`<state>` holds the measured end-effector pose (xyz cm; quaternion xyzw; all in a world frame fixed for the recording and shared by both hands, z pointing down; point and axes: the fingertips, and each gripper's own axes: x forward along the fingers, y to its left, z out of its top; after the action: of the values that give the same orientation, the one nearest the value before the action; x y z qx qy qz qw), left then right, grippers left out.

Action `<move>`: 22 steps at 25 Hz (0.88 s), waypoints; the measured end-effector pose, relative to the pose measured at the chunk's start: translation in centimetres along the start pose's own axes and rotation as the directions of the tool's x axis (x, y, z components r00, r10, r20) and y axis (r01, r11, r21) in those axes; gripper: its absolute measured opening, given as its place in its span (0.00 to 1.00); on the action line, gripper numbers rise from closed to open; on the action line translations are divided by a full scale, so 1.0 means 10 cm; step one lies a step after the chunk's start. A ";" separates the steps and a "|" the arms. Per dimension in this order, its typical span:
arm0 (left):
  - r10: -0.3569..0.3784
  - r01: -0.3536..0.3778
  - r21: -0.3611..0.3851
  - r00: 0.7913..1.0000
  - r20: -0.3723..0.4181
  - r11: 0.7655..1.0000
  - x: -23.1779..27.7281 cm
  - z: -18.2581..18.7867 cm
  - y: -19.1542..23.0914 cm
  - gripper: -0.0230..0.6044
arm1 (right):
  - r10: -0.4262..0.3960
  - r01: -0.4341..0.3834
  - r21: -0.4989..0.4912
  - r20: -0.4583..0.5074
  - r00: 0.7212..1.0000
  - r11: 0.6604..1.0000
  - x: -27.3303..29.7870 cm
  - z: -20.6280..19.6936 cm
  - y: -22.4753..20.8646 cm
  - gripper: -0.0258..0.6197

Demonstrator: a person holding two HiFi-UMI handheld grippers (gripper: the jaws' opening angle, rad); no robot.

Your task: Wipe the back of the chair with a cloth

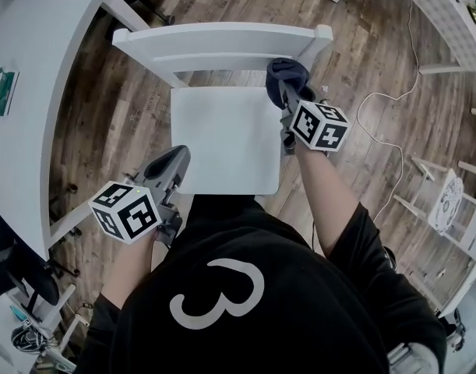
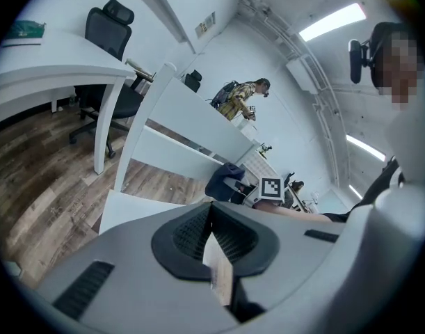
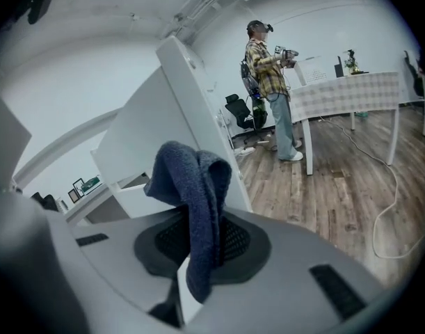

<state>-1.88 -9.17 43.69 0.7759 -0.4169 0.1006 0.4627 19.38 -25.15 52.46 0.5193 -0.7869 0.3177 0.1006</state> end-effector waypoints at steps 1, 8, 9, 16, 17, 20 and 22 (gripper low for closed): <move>0.001 -0.001 0.015 1.000 0.006 1.000 -0.02 0.05 -0.01 0.06 | 0.024 -0.024 -0.010 0.013 1.000 1.000 -0.07 0.03 0.05 0.12; -0.112 0.108 0.079 0.992 0.052 0.991 0.03 0.30 -0.39 0.06 | 0.273 -0.269 -0.059 0.076 0.959 0.961 -0.98 0.29 0.54 0.12; -0.135 0.131 0.092 0.990 0.046 0.987 0.03 0.30 -0.49 0.06 | 0.305 -0.301 -0.058 0.076 0.949 0.952 -1.14 0.32 0.60 0.12; -0.289 0.280 0.171 0.957 0.031 0.945 -0.50 0.23 -1.11 0.06 | 0.355 -0.341 -0.109 0.169 0.920 0.934 -2.15 0.45 1.20 0.12; -0.299 0.288 0.195 0.954 0.031 0.938 -0.65 0.19 -1.16 0.06 | 0.363 -0.345 -0.121 0.186 0.913 0.931 -2.30 0.44 1.37 0.12; -0.317 0.299 0.265 0.948 0.028 0.917 -1.18 -0.01 -1.31 0.06 | 0.395 -0.366 -0.158 0.224 0.891 0.917 -2.80 0.36 1.94 0.12; -0.333 0.304 0.319 0.942 0.040 0.898 -1.55 -0.12 -1.42 0.06 | 0.418 -0.382 -0.181 0.243 0.875 0.906 -3.13 0.29 2.31 0.12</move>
<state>-0.87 3.52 26.95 0.8999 -0.2845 0.0510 0.3264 13.29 2.70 25.81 0.3769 -0.9021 0.2052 -0.0453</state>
